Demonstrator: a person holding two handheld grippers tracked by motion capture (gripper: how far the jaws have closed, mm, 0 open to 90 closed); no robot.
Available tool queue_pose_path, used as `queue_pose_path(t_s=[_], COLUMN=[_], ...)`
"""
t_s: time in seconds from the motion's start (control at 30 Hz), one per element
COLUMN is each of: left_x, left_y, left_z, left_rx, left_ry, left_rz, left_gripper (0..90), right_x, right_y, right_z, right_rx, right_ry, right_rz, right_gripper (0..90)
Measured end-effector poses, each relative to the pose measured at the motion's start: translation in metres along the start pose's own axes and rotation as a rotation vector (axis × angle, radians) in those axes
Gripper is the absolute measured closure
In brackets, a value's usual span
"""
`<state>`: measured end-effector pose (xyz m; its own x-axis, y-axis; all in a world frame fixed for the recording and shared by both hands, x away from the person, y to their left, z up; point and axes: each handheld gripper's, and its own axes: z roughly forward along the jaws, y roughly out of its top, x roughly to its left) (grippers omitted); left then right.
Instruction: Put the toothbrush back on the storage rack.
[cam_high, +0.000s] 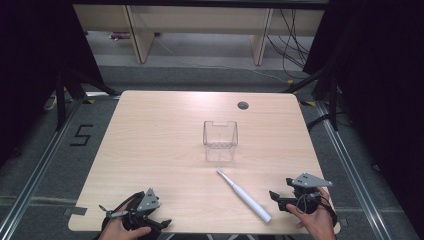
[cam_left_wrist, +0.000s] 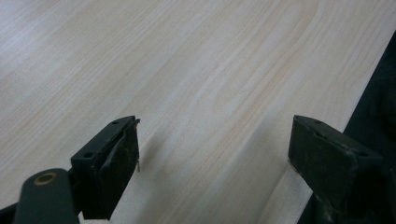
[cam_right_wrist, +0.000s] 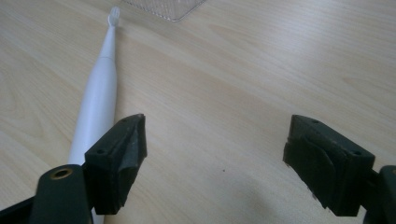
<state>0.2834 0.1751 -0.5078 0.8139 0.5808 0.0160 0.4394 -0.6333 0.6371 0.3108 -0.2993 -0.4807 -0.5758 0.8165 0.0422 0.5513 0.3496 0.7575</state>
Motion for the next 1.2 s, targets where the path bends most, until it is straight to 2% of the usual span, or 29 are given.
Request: queue_pose_path(t_s=[0.03,0.07,0.1,0.13,0.17,0.2,0.27,0.3,0.33,0.4,0.43,0.53,0.6,0.67,0.7,0.73,0.83,0.9,0.93,0.97,1.0,1.07,1.13,1.17,1.2], left_x=[0.001,0.001,-0.001,0.0,0.0,0.0,0.0,0.001,0.001,0.001,0.001,0.001,0.001,0.001,0.001,0.001,0.002,0.002,0.002,0.002,0.002,0.002,0.001,0.002,0.002], left_y=[0.0,0.0,0.0,0.0,0.0,0.0,0.0,0.0,0.0,0.0,0.0,0.0,0.0,0.0,0.0,0.0,-0.001,-0.001,0.0,0.0,0.0,0.0,0.0,0.0,0.0], left_z=[0.0,0.0,0.001,0.001,0.001,0.001,0.002,0.001,0.002,0.001,0.001,0.001,0.001,0.001,0.001,0.002,0.002,0.002,0.001,0.001,0.001,0.002,0.002,0.002,0.001], left_rx=[0.0,0.001,-0.009,-0.006,-0.007,-0.004,-0.003,0.0,-0.006,-0.008,-0.008,-0.005,-0.005,-0.004,-0.003,-0.002,0.001,0.001,0.008,0.005,0.004,0.007,0.004,0.005,0.008], left_ry=[-0.001,-0.001,0.003,0.004,0.004,0.004,0.004,0.002,0.004,0.006,0.006,0.005,0.003,0.003,0.004,0.001,0.003,0.006,-0.001,-0.003,-0.002,-0.003,0.0,-0.002,-0.003], left_rz=[0.013,0.008,-0.01,0.01,0.004,0.005,0.002,0.009,0.004,0.005,0.005,0.006,0.007,0.009,0.009,0.006,0.003,0.004,0.004,0.007,0.006,0.007,0.004,0.003,0.008], left_gripper=[15.7,15.7,15.7,15.7,15.7,15.7,15.7,15.7,15.7,15.7,15.7,15.7,15.7,15.7,15.7,15.7,15.6,15.5,15.5,15.5,15.5,15.5,15.5,15.5,15.5], right_x=[0.002,0.0,0.002,0.003,0.002,0.003,0.005,0.003,0.004,0.006,0.007,0.009,0.013,0.012,0.015,0.015,0.018,0.022,0.022,0.024,0.025,0.028,0.031,0.034,0.036], right_y=[0.0,0.0,0.001,0.001,0.003,0.004,0.007,0.01,0.012,0.016,0.017,0.023,0.025,0.03,0.032,0.036,0.044,0.047,0.048,0.051,0.053,0.056,0.06,0.062,0.064], right_z=[0.0,0.001,0.001,0.001,0.001,0.001,0.001,0.001,0.0,0.001,0.003,0.002,0.002,0.004,0.003,0.004,0.007,0.007,0.01,0.009,0.01,0.012,0.017,0.019,0.019], right_rx=[0.005,0.005,0.003,0.01,0.014,0.014,0.023,0.029,0.022,0.046,0.036,0.065,0.07,0.071,0.076,0.094,0.107,0.119,0.104,0.127,0.127,0.145,0.142,0.142,0.171], right_ry=[0.005,0.021,0.005,0.019,0.018,0.034,0.03,0.046,-0.002,0.013,0.007,0.033,0.028,0.043,0.036,0.042,0.066,0.083,0.078,0.075,0.082,0.085,0.107,0.112,0.123], right_rz=[0.019,0.009,0.012,0.029,-0.011,-0.007,-0.014,-0.034,-0.052,-0.032,-0.044,-0.063,-0.032,-0.072,-0.047,-0.059,-0.091,-0.083,-0.107,-0.105,-0.124,-0.128,-0.174,-0.179,-0.197], right_gripper=[21.5,21.5,21.8,23.4,27.3,29.8,28.6,28.4,27.8,27.2,27.2,27.2,27.1,27.1,26.9,26.3,24.6,22.8,22.6,22.5,22.4,21.9,21.9,22.1,22.9])
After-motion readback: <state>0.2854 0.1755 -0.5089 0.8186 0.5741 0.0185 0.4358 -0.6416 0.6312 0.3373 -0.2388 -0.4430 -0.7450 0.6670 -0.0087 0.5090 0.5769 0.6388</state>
